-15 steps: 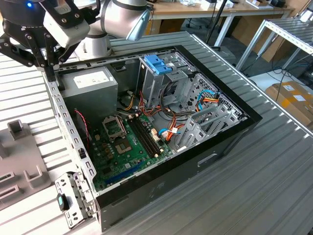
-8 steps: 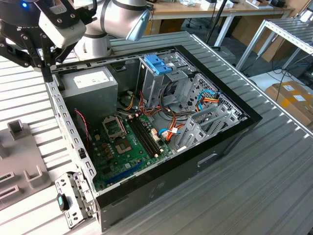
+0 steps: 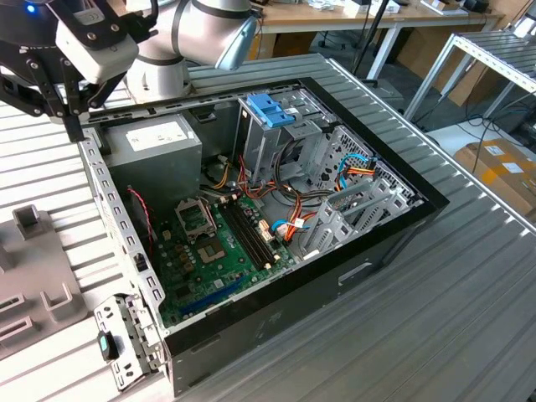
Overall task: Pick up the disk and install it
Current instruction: 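Reach for the disk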
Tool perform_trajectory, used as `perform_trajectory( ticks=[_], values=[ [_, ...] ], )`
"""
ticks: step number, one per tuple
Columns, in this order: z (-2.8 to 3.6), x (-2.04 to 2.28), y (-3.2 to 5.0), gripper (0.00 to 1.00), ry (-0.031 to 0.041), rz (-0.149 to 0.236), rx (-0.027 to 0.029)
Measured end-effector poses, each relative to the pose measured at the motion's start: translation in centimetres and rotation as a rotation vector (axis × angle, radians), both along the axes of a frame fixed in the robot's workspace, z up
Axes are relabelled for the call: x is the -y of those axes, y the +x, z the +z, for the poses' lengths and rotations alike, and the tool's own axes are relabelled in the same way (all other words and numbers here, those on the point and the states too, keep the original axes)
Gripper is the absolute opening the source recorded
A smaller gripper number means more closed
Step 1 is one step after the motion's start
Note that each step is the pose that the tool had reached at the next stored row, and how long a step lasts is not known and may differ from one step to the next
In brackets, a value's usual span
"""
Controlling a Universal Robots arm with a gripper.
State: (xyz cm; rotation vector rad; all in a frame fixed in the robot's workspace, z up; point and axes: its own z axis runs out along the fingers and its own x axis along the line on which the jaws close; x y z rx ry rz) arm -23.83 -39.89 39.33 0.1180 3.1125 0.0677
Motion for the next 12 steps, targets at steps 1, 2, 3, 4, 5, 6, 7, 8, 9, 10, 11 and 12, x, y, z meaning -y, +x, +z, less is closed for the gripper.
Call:
perform_trajectory(
  ticks=[1, 2, 3, 4, 5, 6, 7, 8, 9, 10, 11, 12],
  values=[
    [0.00, 0.00, -0.07, 0.11, 0.0000, 0.000, 0.0000],
    [0.00, 0.00, -0.15, 0.11, 0.0000, 0.000, 0.0000],
    [0.00, 0.00, -0.22, 0.11, 0.0000, 0.000, 0.0000],
    [0.00, 0.00, -0.30, 0.11, 0.0000, 0.000, 0.0000],
    [0.00, 0.00, -0.37, 0.11, 0.0000, 0.000, 0.0000],
    [0.00, 0.00, -0.44, 0.11, 0.0000, 0.000, 0.0000],
    [0.00, 0.00, -0.54, 0.11, 0.0000, 0.000, 0.0000],
    [0.00, 0.00, -0.75, 0.11, 0.0000, 0.000, 0.0000],
    [0.00, 0.00, -0.83, 0.11, 0.0000, 0.000, 0.0000],
    [0.00, 0.00, -0.90, 0.11, 0.0000, 0.000, 0.0000],
    [0.00, 0.00, -1.06, 0.11, 0.0000, 0.000, 0.0000],
    [0.00, 0.00, -1.35, 0.11, 0.0000, 0.000, 0.0000]
  ],
)
